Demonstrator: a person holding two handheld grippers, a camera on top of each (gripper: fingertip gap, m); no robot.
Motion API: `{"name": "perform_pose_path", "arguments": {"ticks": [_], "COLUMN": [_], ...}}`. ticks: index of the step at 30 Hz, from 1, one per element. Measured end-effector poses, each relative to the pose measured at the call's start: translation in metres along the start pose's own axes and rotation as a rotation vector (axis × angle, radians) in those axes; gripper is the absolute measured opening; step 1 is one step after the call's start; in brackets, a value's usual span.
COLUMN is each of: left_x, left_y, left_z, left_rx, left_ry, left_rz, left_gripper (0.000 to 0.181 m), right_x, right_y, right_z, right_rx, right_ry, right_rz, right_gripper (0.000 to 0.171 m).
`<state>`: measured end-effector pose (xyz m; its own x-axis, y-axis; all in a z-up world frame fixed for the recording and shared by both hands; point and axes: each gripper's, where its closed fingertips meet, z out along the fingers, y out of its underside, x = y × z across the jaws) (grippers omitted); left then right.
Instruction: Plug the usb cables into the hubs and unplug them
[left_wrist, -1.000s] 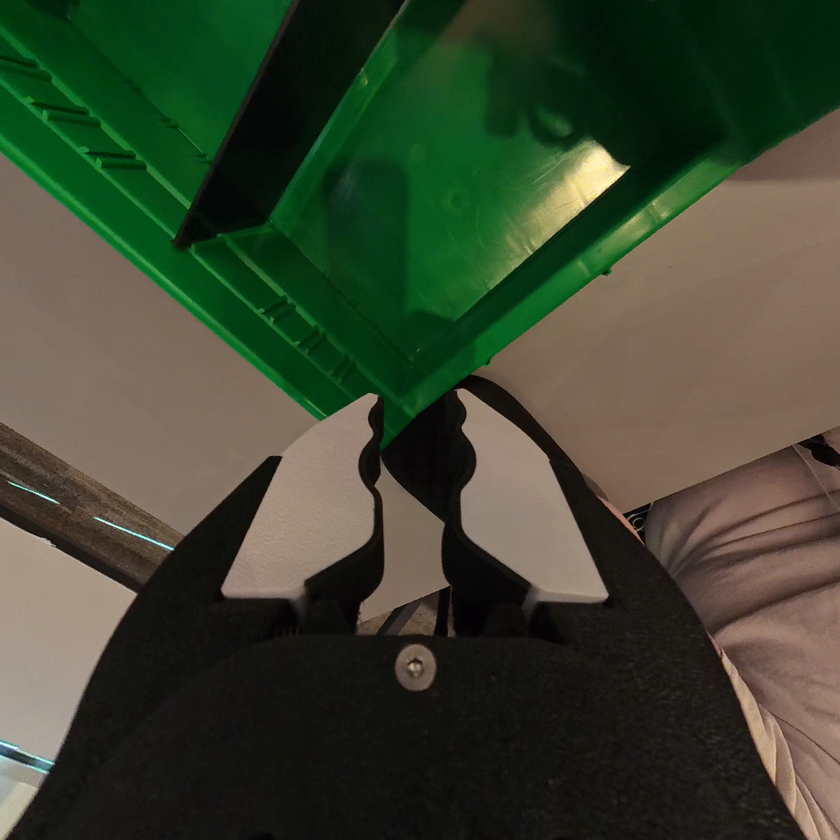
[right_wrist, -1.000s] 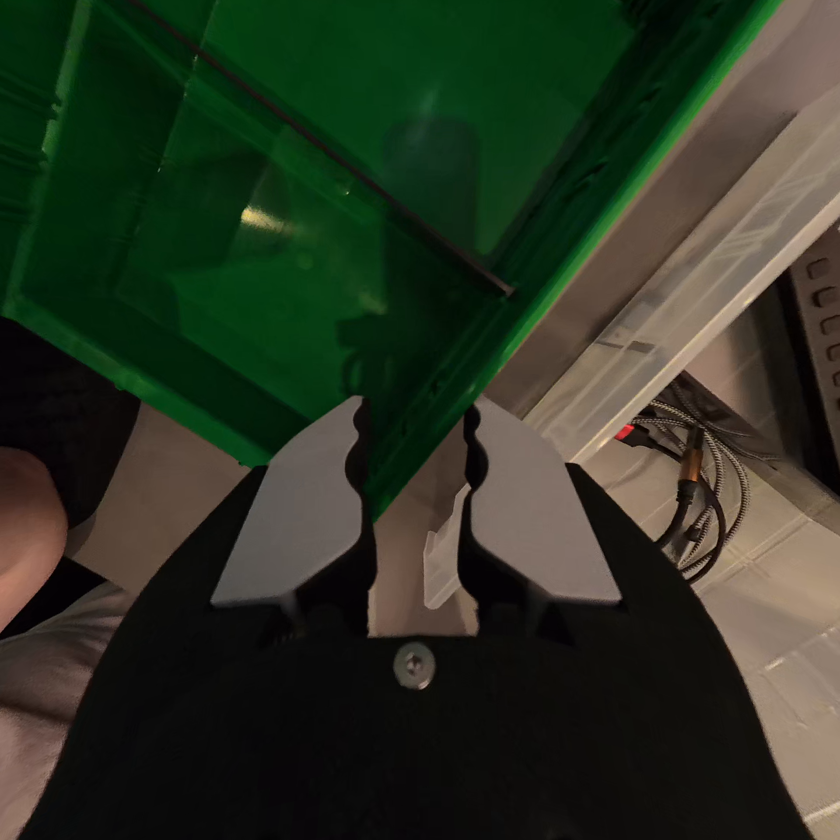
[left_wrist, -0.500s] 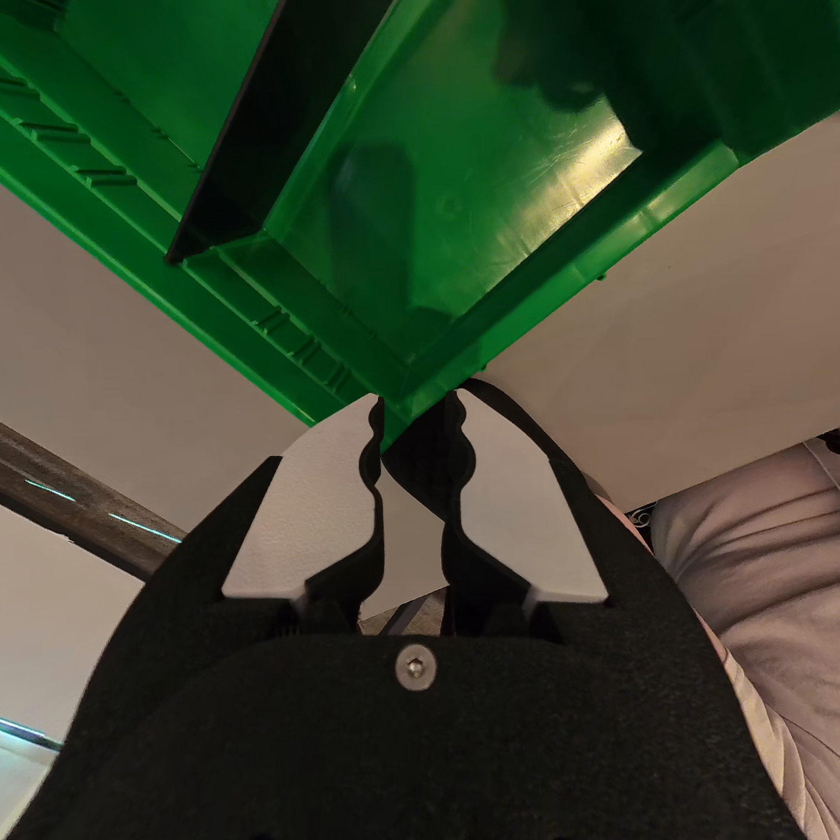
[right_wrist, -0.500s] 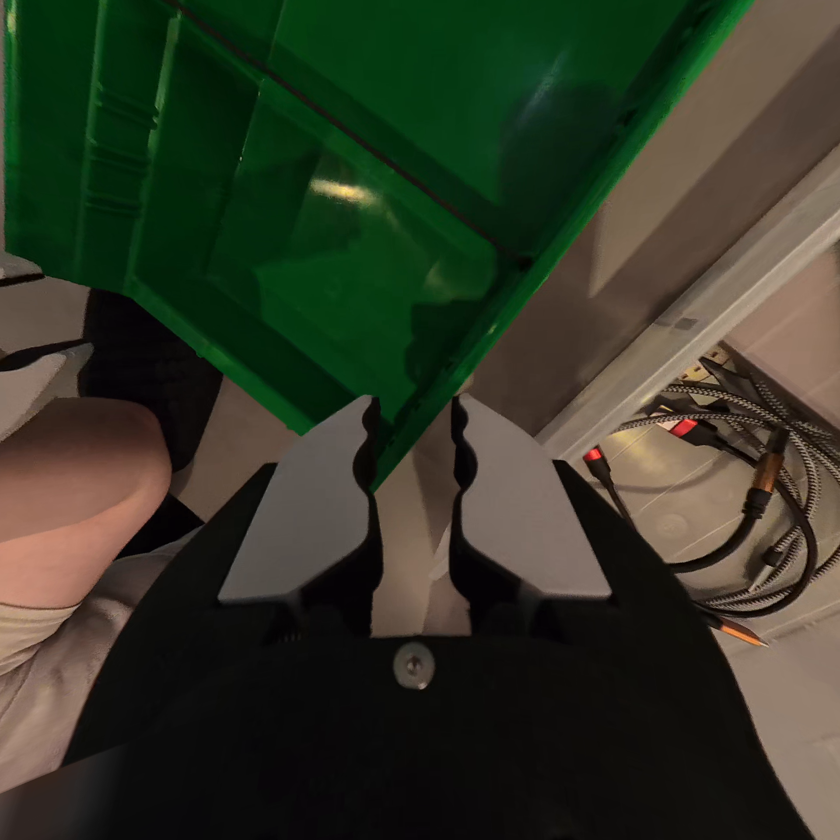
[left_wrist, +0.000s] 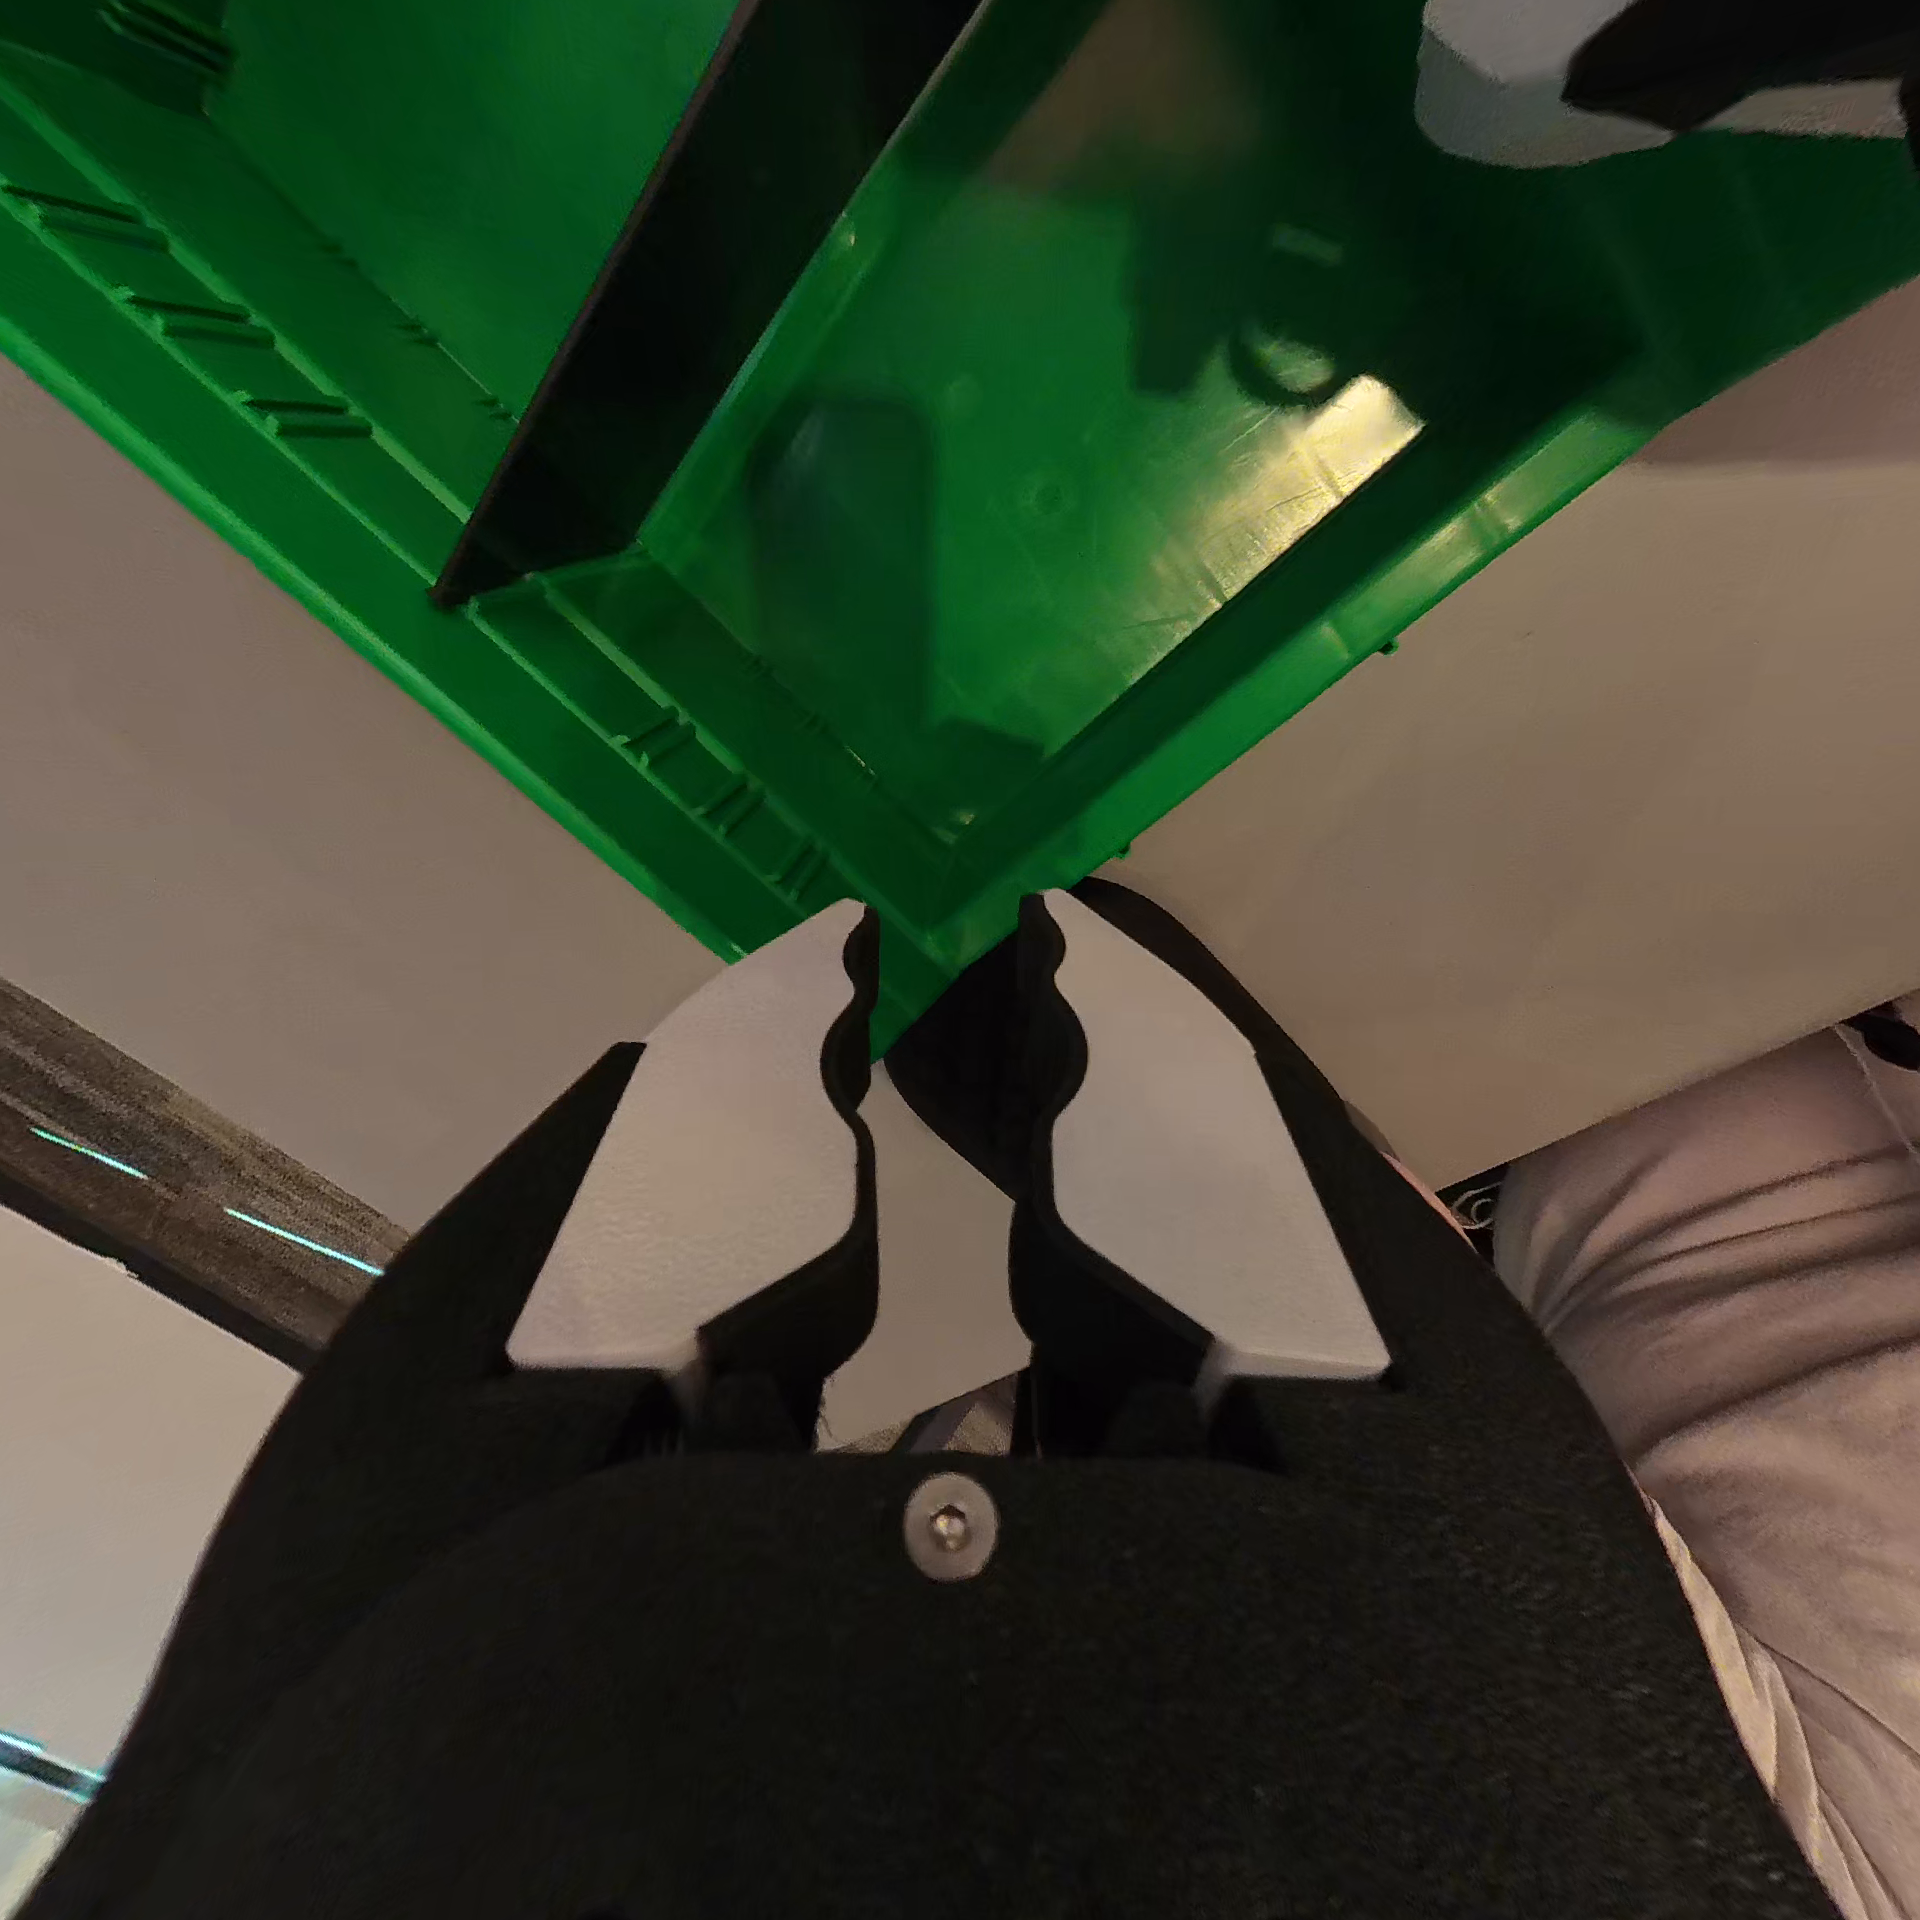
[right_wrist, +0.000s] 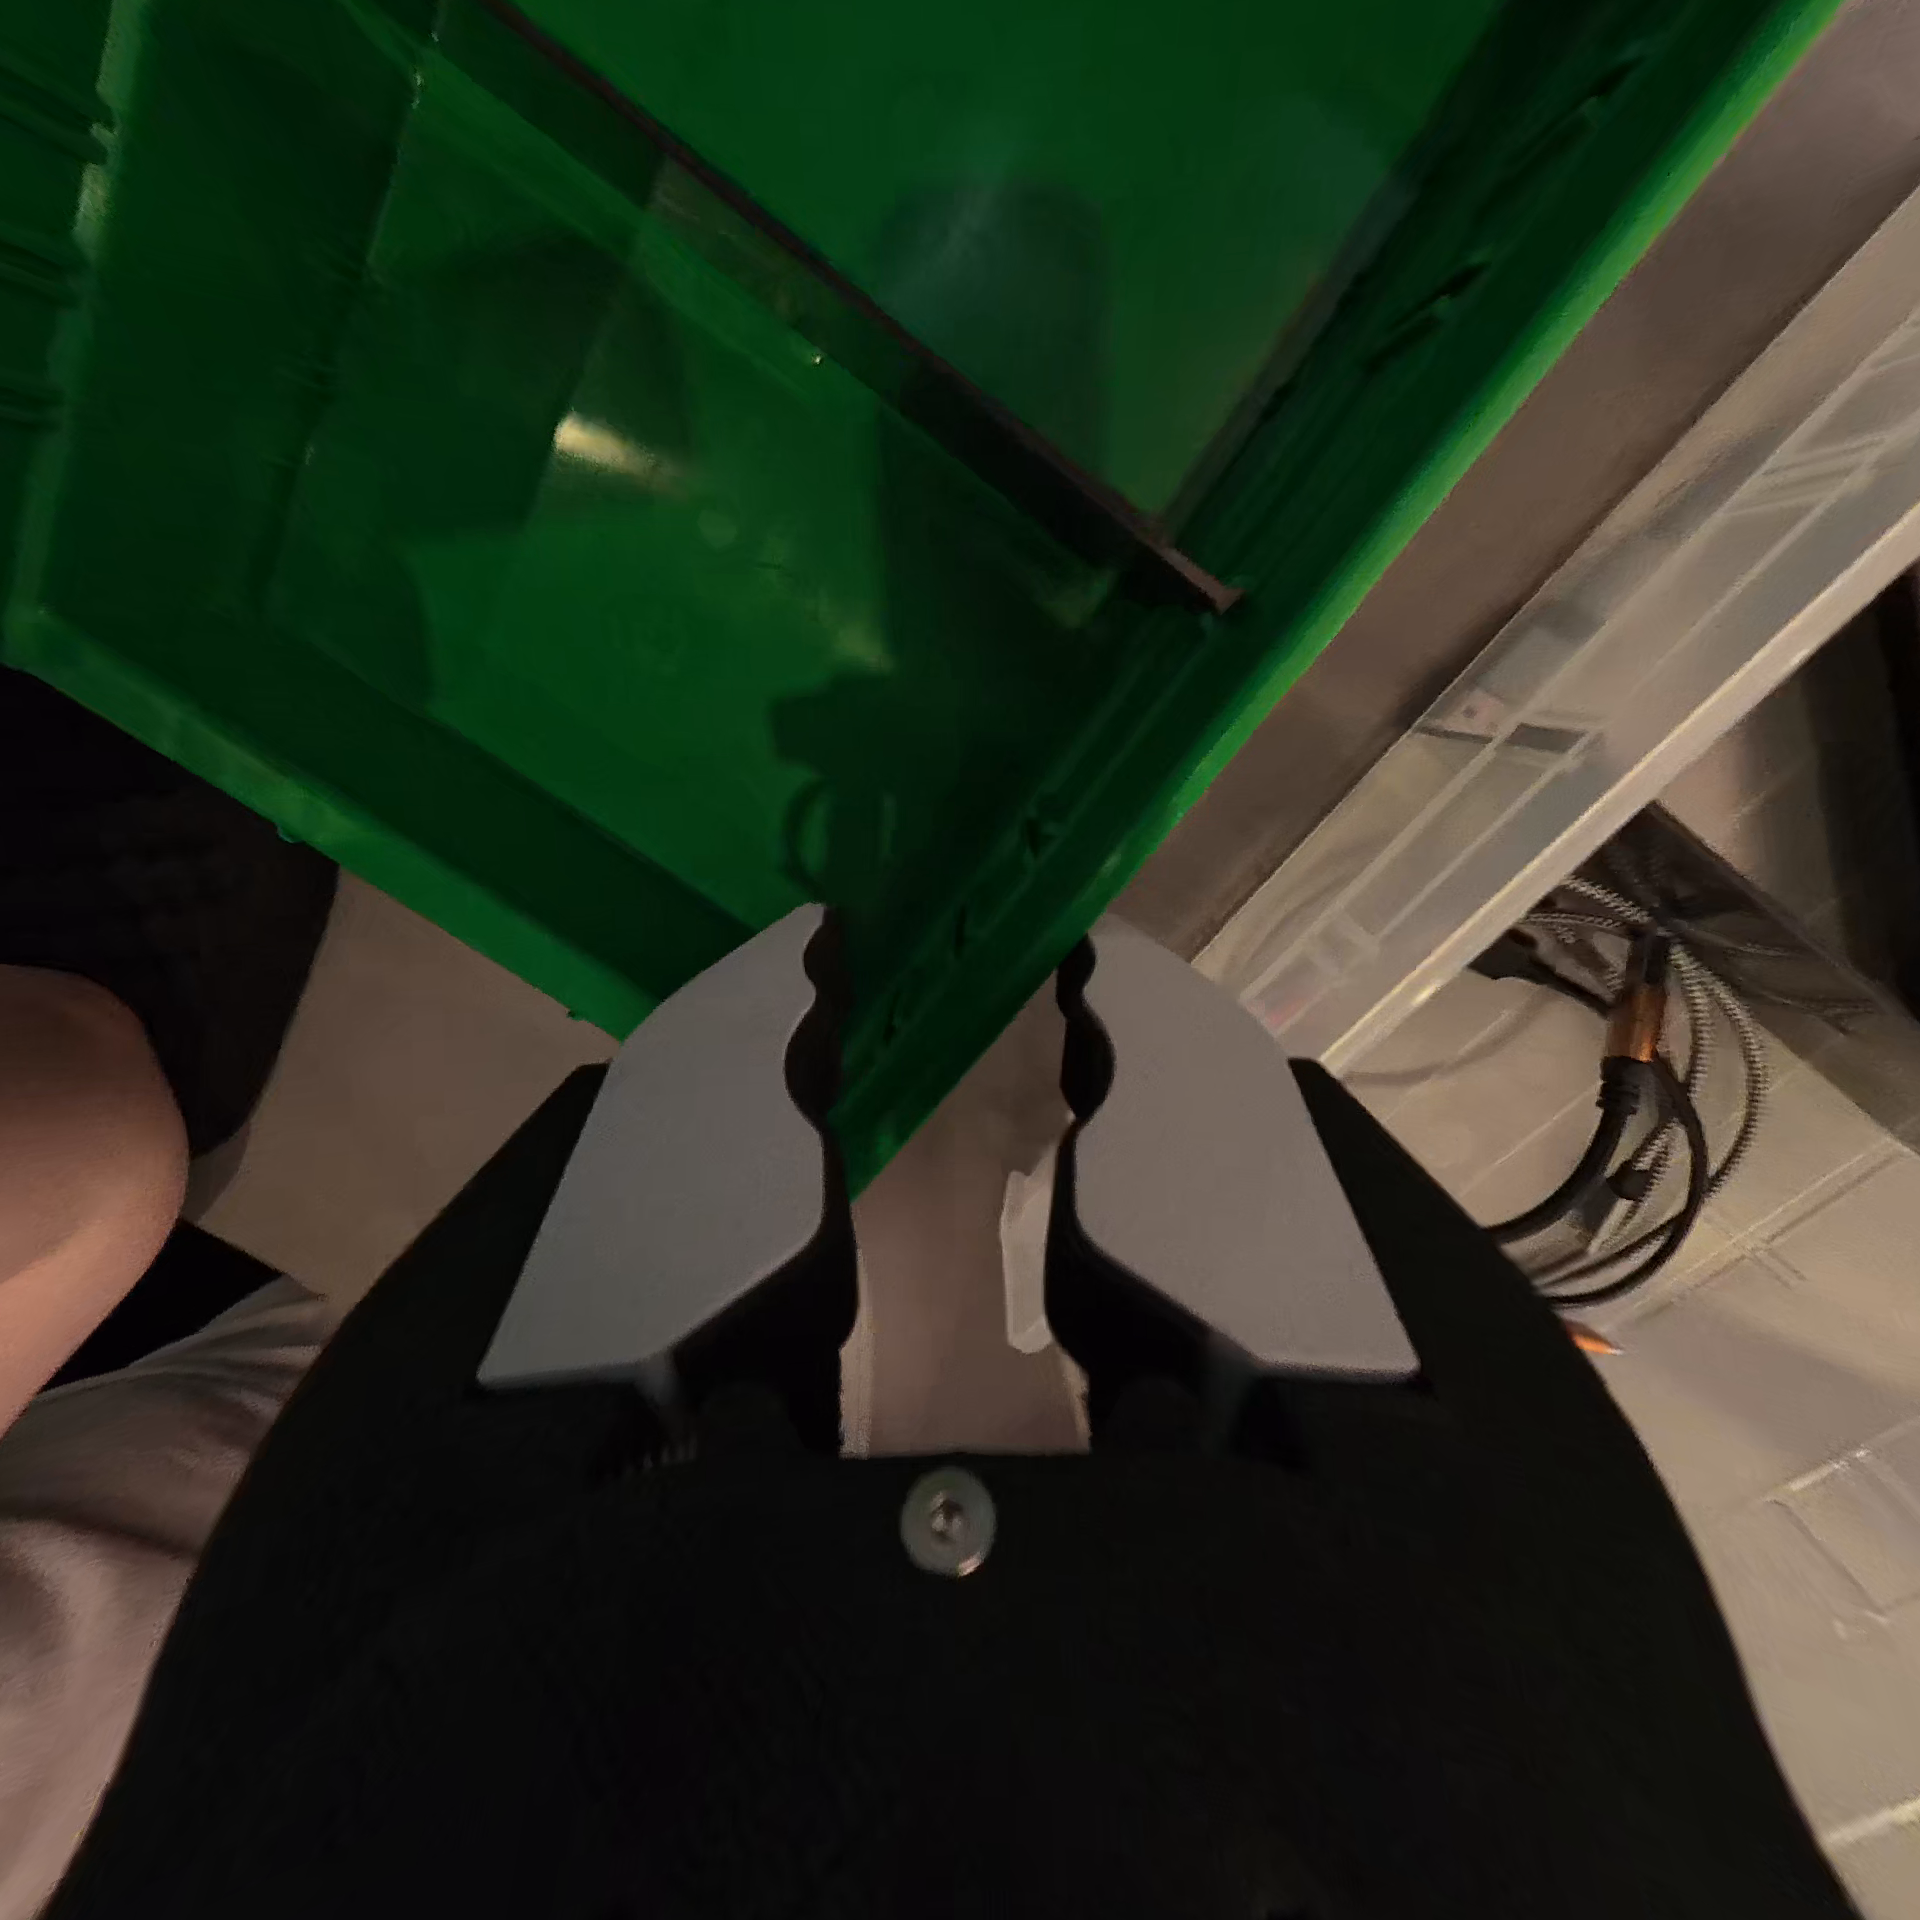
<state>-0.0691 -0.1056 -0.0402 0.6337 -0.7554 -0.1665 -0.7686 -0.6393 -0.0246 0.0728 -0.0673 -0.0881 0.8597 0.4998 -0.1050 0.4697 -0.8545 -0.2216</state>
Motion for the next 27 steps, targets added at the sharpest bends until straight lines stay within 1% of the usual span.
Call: {"name": "perform_pose_path", "arguments": {"ticks": [3, 7, 10, 11, 12, 16, 20, 23, 27], "left_x": [0.000, 0.008, 0.013, 0.014, 0.016, 0.023, 0.025, 0.023, 0.019], "left_y": [-0.004, -0.012, -0.014, -0.015, -0.016, -0.016, -0.014, -0.014, -0.013], "left_z": [-0.002, -0.002, -0.004, -0.006, -0.007, -0.012, -0.015, -0.017, -0.022], "left_rx": [0.014, 0.036, 0.055, 0.066, 0.077, 0.109, 0.132, 0.149, 0.191], "left_ry": [-0.009, 0.002, 0.009, 0.011, 0.013, 0.016, 0.021, 0.023, 0.033], "left_rz": [0.021, 0.089, 0.130, 0.141, 0.152, 0.200, 0.221, 0.213, 0.183], "left_gripper": [0.025, 0.024, 0.024, 0.024, 0.023, 0.023, 0.023, 0.023, 0.023], "right_x": [-0.001, 0.003, -0.008, -0.004, 0.004, 0.008, 0.012, 0.011, 0.007], "right_y": [-0.002, 0.000, 0.011, 0.015, 0.014, 0.007, 0.008, 0.006, -0.004], "right_z": [0.005, 0.013, 0.027, 0.032, 0.033, 0.034, 0.036, 0.036, 0.039], "right_rx": [-0.018, -0.053, -0.123, -0.149, -0.133, -0.100, -0.123, -0.143, -0.113], "right_ry": [-0.015, 0.039, -0.029, 0.009, 0.077, 0.117, 0.151, 0.134, -0.011], "right_rz": [0.075, 0.142, 0.218, 0.239, 0.242, 0.286, 0.308, 0.333, 0.399], "right_gripper": [0.041, 0.041, 0.042, 0.037, 0.019, 0.020, 0.018, 0.015, 0.008]}}
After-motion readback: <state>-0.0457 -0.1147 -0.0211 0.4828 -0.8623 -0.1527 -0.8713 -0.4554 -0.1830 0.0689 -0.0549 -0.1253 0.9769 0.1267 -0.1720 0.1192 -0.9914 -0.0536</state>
